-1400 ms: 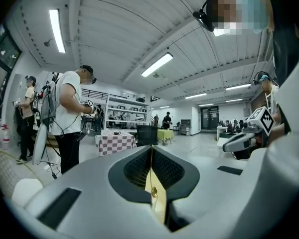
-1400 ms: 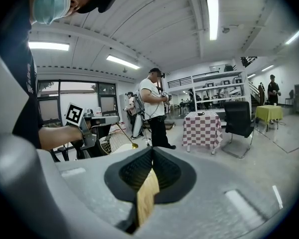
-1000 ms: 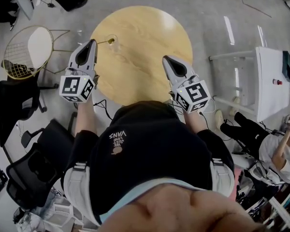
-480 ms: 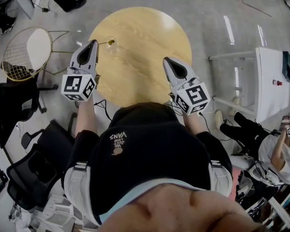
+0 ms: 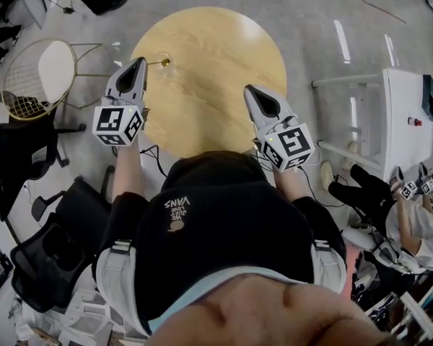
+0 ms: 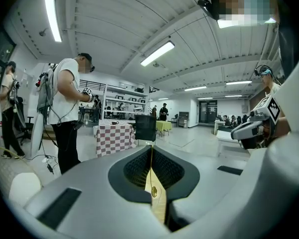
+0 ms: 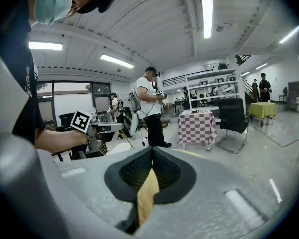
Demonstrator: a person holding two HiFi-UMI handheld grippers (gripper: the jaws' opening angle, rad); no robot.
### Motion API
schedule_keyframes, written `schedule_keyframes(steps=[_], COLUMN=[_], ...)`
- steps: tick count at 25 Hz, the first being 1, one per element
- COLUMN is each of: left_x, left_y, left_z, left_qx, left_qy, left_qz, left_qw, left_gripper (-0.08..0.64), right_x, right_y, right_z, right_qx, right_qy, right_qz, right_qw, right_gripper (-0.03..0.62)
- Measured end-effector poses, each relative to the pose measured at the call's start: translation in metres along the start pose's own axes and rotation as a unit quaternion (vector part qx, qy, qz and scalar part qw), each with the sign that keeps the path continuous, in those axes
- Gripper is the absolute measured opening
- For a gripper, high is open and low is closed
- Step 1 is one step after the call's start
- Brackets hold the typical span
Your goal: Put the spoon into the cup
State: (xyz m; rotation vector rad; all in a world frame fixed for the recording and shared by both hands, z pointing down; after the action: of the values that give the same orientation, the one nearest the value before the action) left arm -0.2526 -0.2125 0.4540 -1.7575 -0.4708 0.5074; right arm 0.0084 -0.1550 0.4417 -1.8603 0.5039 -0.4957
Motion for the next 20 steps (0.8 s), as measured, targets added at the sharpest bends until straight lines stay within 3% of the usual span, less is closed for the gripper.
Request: schedule_keyframes(steps=[20], left_x=[-0.016], left_y=[-0.035], left_z=[-0.016], left_qx=[-0.048], left_qy=[-0.011], left_qz=[0.028], left_qw=[0.9984], left_gripper=[0.009], right_x=[-0.010], right_y=[-0.003], right_z=[-0.005], right_qx=[-0.003], right_qy=[0.007], right_qz=[-0.002], right_qw=[1.000], right_gripper=[-0.002])
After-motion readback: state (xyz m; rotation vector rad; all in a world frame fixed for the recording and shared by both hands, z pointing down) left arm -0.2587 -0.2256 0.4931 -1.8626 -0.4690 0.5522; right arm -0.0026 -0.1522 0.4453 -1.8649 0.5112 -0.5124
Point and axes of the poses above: the fingertips, and each gripper's own axes: z backward along the fingers, x to its right, y out of its top, the point moved 2 cm from there along z, backward along the fingers, and after that the axes turned 8 degrees about -y, right-handed, at the moved point
